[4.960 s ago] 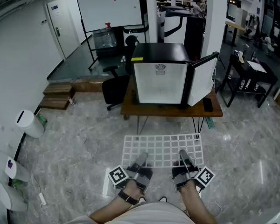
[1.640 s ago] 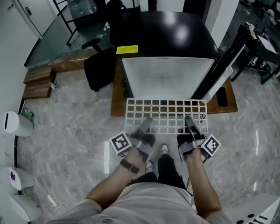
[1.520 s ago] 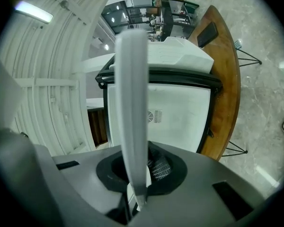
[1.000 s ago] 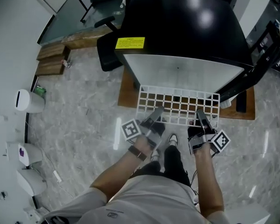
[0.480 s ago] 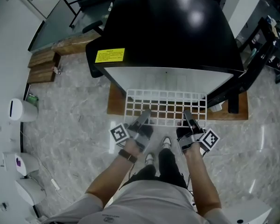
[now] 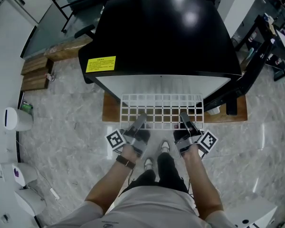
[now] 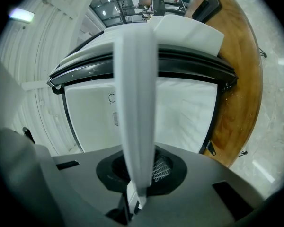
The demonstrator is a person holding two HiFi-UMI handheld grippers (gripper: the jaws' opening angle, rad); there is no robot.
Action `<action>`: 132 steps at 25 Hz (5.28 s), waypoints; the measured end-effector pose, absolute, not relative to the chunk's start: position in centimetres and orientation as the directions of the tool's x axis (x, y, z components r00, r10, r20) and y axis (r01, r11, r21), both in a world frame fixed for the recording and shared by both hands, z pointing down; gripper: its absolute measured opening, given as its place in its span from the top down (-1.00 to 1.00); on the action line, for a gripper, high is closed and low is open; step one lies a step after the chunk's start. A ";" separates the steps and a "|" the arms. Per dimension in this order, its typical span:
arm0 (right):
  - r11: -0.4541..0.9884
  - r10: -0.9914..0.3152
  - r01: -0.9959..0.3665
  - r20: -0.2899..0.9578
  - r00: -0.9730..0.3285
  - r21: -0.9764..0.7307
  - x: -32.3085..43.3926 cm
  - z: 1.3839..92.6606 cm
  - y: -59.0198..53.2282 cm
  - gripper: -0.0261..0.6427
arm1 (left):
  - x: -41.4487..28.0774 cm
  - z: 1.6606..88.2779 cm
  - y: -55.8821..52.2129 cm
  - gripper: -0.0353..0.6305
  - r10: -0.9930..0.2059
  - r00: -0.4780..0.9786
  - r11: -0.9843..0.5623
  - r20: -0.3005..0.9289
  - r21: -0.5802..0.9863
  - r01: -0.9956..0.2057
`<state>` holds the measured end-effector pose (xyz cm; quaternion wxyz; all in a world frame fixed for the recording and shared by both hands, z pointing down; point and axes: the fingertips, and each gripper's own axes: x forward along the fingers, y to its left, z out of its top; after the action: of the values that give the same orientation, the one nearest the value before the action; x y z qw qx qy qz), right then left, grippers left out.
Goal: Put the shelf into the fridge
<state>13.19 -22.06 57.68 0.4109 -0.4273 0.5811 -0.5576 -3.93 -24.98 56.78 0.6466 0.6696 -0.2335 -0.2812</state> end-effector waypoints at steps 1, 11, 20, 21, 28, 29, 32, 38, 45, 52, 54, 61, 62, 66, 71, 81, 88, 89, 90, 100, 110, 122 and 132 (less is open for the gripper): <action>0.012 -0.955 -0.038 0.000 -0.298 -0.999 13.3 57.9 -22.6 0.78 | -3.8 57.0 -25.5 0.81 -0.678 0.732 -0.053 -0.074 0.997 0.052; 0.014 -0.956 -0.062 0.005 -0.292 -0.998 13.4 58.4 -23.6 0.78 | -3.9 57.6 -26.3 0.81 -0.688 0.724 -0.042 -0.056 0.998 0.038; 0.021 -0.960 -0.076 0.001 -0.279 -0.997 14.2 58.2 -26.6 0.78 | -2.9 57.2 -29.5 0.81 -0.685 0.726 -0.041 -0.064 0.998 0.048; 0.026 -0.960 -0.077 -0.003 -0.279 -0.997 14.2 58.3 -26.6 0.78 | -2.9 57.2 -29.4 0.81 -0.687 0.724 -0.042 -0.065 0.998 0.050; 0.022 -0.964 -0.083 0.001 -0.265 -0.996 14.0 58.7 -26.6 0.78 | -3.2 57.7 -29.4 0.81 -0.707 0.704 -0.054 -0.064 0.998 0.037; 0.024 -0.965 -0.086 -0.001 -0.262 -0.996 14.1 58.6 -26.7 0.78 | -3.2 57.7 -29.5 0.81 -0.711 0.700 -0.057 -0.065 0.998 0.036; 0.022 -0.967 -0.094 0.003 -0.253 -0.995 14.3 58.5 -27.8 0.78 | -3.1 57.7 -30.7 0.81 -0.722 0.689 -0.060 -0.065 0.998 0.031; 0.010 -0.973 -0.094 0.012 -0.229 -0.996 15.0 58.4 -30.1 0.78 | -2.6 57.7 -33.0 0.81 -0.743 0.666 -0.065 -0.067 0.998 0.029; 0.027 -0.976 -0.090 -0.006 -0.220 -0.996 15.6 58.1 -32.6 0.78 | -2.1 57.4 -35.5 0.81 -0.761 0.644 -0.076 -0.083 0.996 0.038; 0.040 -0.979 -0.077 -0.024 -0.204 -0.996 15.9 58.1 -34.3 0.78 | -1.8 57.6 -37.2 0.81 -0.773 0.630 -0.074 -0.076 0.997 0.030; 0.042 -0.980 -0.074 -0.027 -0.198 -0.996 16.0 58.1 -34.7 0.78 | -1.7 57.6 -37.5 0.81 -0.777 0.626 -0.071 -0.075 0.997 0.031; 0.036 -0.986 -0.069 -0.024 -0.166 -0.997 16.2 58.2 -35.7 0.78 | -1.6 57.5 -38.6 0.81 -0.795 0.601 -0.072 -0.081 0.997 0.040; 0.037 -0.986 -0.068 -0.025 -0.162 -0.997 16.3 58.2 -35.9 0.78 | -1.6 57.6 -38.7 0.81 -0.798 0.598 -0.072 -0.082 0.997 0.041; 0.042 -0.988 -0.069 -0.031 -0.153 -0.997 16.5 58.2 -36.5 0.78 | -1.4 57.6 -39.4 0.81 -0.804 0.588 -0.072 -0.085 0.996 0.046; 0.051 -0.988 -0.068 -0.041 -0.147 -0.996 16.6 58.1 -37.4 0.78 | -1.4 57.5 -40.2 0.81 -0.808 0.583 -0.073 -0.088 0.996 0.051; 0.050 -0.990 -0.088 -0.038 -0.135 -0.995 16.7 58.2 -37.8 0.78 | -1.3 57.5 -40.7 0.81 -0.815 0.572 -0.073 -0.090 0.996 0.053; 0.068 -0.991 -0.083 -0.057 -0.125 -0.994 17.0 57.8 -37.7 0.78 | -1.3 57.3 -40.3 0.81 -0.819 0.562 -0.105 -0.117 0.993 0.053; 0.070 -0.991 -0.082 -0.059 -0.123 -0.994 17.0 57.7 -37.5 0.78 | -1.3 57.2 -40.1 0.80 -0.820 0.560 -0.109 -0.119 0.993 0.052; 0.071 -0.991 -0.083 -0.060 -0.122 -0.994 17.0 57.7 -37.3 0.78 | -1.4 57.1 -39.8 0.80 -0.820 0.559 -0.113 -0.121 0.992 0.050; 0.044 -0.991 -0.081 -0.034 -0.126 -0.996 16.5 57.7 -34.0 0.78 | -1.1 57.0 -36.6 0.76 -0.805 0.583 -0.102 -0.107 0.994 0.042; 0.005 -0.988 -0.112 0.013 -0.151 -0.994 15.5 57.8 -29.0 0.78 | -0.1 57.1 -31.9 0.77 -0.751 0.656 -0.068 -0.077 0.997 0.040; 0.071 -0.961 -0.146 -0.028 -0.276 -0.987 10.3 52.2 -21.0 0.85 | 0.5 51.0 -22.8 0.88 -0.635 0.764 -0.106 -0.112 0.993 0.057; 0.123 -0.952 -0.132 -0.079 -0.295 -0.984 7.4 48.4 -15.6 0.86 | -1.2 47.1 -17.0 0.88 -0.619 0.771 -0.143 -0.149 0.987 0.076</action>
<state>7.41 -15.62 48.40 0.4080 -0.4311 0.6284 -0.5028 -1.18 -17.02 47.07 0.6255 0.7031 -0.1928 -0.2777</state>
